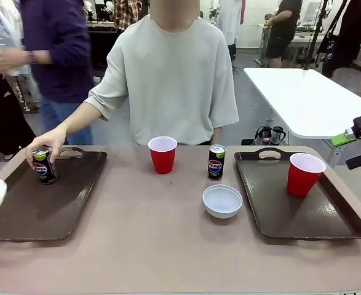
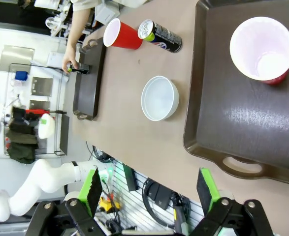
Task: Prepare tableware on both trays.
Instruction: Pick up a Picnic Bowl from the table and place it on a Handle tray.
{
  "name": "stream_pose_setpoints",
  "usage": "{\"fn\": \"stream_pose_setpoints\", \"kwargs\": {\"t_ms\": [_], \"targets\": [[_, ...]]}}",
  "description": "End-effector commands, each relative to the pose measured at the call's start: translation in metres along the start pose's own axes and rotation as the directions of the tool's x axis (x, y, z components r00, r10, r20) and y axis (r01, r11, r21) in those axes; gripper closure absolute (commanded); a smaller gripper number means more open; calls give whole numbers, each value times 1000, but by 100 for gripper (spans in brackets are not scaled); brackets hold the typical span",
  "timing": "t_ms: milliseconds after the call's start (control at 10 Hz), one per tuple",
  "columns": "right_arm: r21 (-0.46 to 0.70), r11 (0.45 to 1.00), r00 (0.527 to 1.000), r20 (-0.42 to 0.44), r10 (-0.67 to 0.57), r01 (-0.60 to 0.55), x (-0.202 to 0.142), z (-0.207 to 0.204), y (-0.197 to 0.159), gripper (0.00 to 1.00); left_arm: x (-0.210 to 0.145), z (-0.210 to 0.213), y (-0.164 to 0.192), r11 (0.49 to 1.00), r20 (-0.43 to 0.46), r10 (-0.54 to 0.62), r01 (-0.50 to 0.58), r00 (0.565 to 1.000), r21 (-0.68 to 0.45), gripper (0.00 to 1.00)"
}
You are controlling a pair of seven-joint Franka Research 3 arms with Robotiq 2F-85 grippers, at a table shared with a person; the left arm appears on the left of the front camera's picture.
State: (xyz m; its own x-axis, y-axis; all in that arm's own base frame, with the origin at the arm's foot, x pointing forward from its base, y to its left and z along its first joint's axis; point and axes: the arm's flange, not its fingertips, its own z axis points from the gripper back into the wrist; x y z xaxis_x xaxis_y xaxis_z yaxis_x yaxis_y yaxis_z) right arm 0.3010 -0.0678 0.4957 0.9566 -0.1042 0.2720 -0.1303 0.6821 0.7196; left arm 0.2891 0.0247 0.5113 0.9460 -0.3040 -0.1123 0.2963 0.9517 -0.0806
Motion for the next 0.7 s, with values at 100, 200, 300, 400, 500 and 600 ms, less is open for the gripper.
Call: {"fn": "stream_pose_setpoints", "kwargs": {"t_ms": [100,200,300,400,500,600], "targets": [[27,1000,1000,6,6,-6,2,-1,-1,0,1,-5,8,1000,10,-5,5,1000,18,96],[27,1000,1000,6,6,-6,2,-1,-1,0,11,-6,12,1000,22,12,-12,1000,16,96],[27,1000,1000,6,6,-6,2,-1,-1,0,24,-9,14,1000,30,22,-22,999,20,96],[27,1000,1000,6,6,-6,2,-1,-1,0,40,-16,16,999,64,42,-42,997,13,96],[27,1000,1000,6,6,-6,2,-1,-1,0,57,-21,18,999,98,50,-49,994,-11,96],[27,1000,1000,6,6,-6,2,-1,-1,0,78,-33,21,998,148,66,-65,987,-6,96]]}}
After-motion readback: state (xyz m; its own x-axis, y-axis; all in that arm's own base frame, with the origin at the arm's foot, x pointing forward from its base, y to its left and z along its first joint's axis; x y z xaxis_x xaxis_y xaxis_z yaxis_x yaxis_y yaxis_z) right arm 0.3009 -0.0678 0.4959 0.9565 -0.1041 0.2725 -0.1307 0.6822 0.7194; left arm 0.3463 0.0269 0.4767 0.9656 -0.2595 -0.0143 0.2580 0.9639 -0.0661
